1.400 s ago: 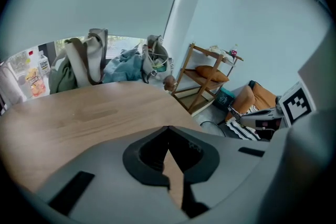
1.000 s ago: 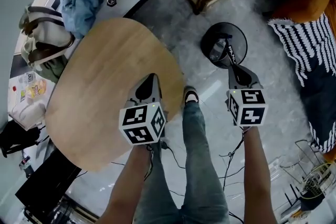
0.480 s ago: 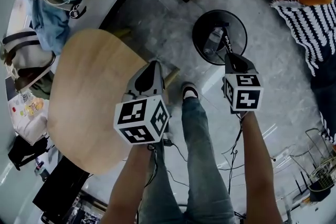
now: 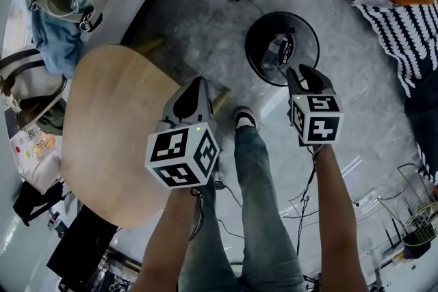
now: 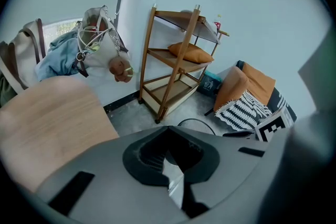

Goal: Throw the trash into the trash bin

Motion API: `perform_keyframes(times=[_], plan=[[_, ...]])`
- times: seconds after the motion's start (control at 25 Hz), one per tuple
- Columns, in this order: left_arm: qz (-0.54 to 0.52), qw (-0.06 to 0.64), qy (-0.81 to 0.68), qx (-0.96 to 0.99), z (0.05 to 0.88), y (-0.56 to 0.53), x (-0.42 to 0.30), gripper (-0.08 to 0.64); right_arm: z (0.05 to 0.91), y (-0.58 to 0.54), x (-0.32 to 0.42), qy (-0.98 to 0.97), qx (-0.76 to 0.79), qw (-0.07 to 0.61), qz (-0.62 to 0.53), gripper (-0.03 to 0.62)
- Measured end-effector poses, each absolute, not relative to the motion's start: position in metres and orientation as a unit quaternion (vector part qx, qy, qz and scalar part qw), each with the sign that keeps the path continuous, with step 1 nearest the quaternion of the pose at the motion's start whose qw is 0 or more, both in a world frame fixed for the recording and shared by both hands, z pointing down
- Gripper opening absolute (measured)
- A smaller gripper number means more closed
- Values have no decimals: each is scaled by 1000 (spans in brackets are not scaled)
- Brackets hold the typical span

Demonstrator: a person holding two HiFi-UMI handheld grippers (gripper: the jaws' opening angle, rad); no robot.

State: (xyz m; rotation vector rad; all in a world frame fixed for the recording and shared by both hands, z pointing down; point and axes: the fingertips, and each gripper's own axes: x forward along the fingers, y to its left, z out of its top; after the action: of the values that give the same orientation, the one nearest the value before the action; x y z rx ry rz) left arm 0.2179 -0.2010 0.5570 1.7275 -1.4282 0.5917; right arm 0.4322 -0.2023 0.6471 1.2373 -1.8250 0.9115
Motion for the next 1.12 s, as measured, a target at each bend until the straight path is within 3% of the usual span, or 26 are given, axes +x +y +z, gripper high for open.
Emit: perform_keyframes(times=[0.6, 0.76, 0.92, 1.12], plan=[[209, 381, -604, 668, 495, -170, 161, 14, 574, -193, 420, -718, 514, 331, 332, 103], [186, 383, -610, 668, 433, -141, 134, 14, 496, -166, 402, -725, 527, 293, 333, 90], [147, 349, -631, 677, 356, -119, 88, 14, 397, -162, 361, -757, 540, 232, 286, 15], [124, 304, -654, 682, 237, -52, 8, 14, 247, -120, 312, -778, 554, 166, 245, 8]])
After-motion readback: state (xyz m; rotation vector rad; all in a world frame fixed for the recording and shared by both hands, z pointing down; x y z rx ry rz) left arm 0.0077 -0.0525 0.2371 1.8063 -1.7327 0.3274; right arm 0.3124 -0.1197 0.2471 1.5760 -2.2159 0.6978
